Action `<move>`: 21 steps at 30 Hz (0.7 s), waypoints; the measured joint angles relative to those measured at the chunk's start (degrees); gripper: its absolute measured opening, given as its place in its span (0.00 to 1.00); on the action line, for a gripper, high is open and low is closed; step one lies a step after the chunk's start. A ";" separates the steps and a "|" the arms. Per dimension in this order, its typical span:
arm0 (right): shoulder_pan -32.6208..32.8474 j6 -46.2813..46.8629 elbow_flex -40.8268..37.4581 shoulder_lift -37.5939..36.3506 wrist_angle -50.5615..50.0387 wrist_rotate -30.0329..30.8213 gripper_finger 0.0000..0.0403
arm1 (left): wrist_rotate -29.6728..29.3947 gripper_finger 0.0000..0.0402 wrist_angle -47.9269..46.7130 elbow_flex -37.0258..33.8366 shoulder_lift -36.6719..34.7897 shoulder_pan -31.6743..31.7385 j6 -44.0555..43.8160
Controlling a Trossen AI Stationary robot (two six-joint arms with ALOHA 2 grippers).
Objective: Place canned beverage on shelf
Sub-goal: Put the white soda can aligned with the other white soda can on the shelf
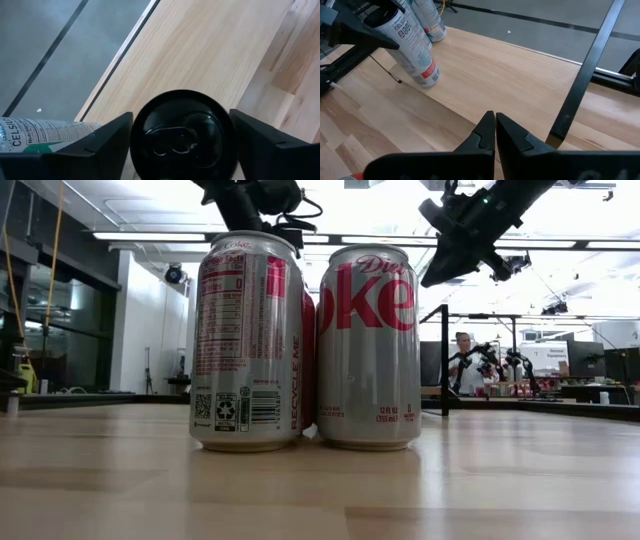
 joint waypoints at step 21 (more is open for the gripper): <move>0.00 0.00 0.00 0.00 0.00 0.00 0.00 | 7.53 0.96 -3.71 19.47 -0.07 0.01 8.52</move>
